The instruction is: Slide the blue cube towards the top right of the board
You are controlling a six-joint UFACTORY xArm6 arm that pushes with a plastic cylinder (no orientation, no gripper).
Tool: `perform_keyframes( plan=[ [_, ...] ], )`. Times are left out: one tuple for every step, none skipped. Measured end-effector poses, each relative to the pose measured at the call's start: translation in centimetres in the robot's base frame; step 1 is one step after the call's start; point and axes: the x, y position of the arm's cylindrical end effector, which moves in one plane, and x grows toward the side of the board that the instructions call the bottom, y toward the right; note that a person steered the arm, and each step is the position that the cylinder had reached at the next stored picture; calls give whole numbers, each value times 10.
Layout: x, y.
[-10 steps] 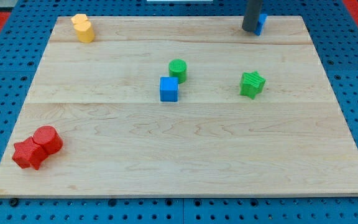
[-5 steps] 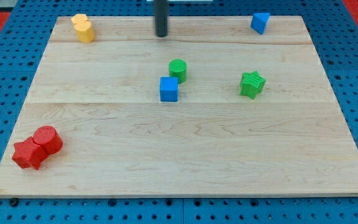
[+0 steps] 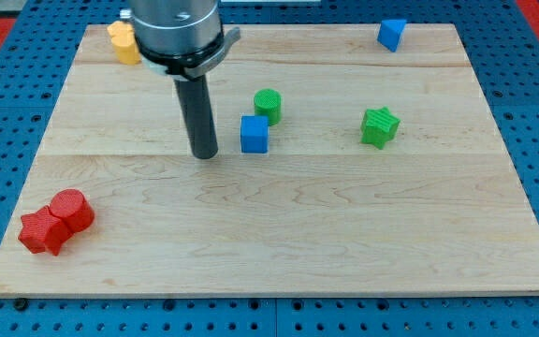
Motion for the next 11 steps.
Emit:
perform_keyframes(
  plan=[
    [-6,43],
    [-7,77],
    [-10,91],
    [-22,91],
    [-39,92],
    [-64,104],
    [-91,113],
    [-116,120],
    [-130,134],
    [-130,167],
    [-130,185]
  ],
)
